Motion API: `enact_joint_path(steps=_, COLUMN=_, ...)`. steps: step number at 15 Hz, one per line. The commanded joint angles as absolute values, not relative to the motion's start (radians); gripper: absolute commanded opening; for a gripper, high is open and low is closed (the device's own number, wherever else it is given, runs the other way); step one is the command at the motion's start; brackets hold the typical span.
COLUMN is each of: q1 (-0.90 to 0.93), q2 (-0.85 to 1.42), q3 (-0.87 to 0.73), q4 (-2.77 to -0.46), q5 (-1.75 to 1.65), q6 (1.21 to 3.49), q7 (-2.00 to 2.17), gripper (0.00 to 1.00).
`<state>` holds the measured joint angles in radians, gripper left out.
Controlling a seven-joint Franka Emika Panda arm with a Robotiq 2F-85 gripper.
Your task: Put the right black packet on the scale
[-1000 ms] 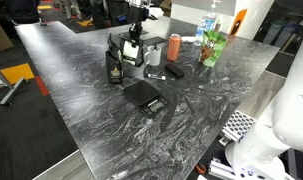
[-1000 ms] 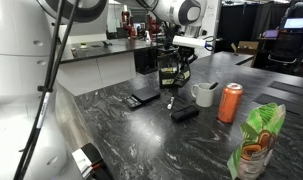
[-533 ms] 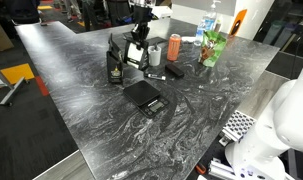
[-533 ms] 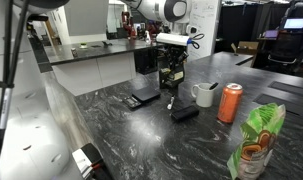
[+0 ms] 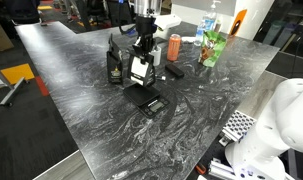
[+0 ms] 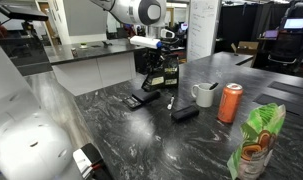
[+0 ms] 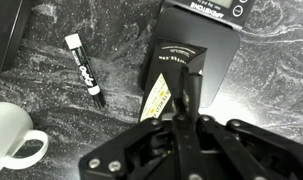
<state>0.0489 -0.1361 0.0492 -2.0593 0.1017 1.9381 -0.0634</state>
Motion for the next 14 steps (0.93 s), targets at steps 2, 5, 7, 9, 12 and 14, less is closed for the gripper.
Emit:
enact_joint_path(steps=2, q1=0.070, q2=-0.224, q3=0.076, q4=-2.177, q5=0.079, q6=1.975, q7=0.015, gripper=0.00)
enact_joint_path(steps=5, q1=0.077, q2=-0.222, q3=0.074, q4=-2.205, q5=0.095, q6=1.987, q7=-0.004, gripper=0.00)
enact_joint_path(steps=7, q1=0.079, q2=-0.215, q3=0.071, q4=-2.216, q5=0.096, q6=2.001, q7=-0.024, gripper=0.27)
enact_joint_path(steps=9, q1=0.081, q2=-0.212, q3=0.068, q4=-2.216, q5=0.097, q6=2.003, q7=-0.055, gripper=0.34)
enact_joint_path(steps=12, q1=0.084, q2=-0.206, q3=0.065, q4=-2.209, q5=0.102, q6=1.993, q7=-0.106, gripper=0.55)
enact_joint_path(steps=14, q1=0.086, q2=-0.207, q3=0.067, q4=-2.202, q5=0.097, q6=1.981, q7=-0.126, gripper=0.69)
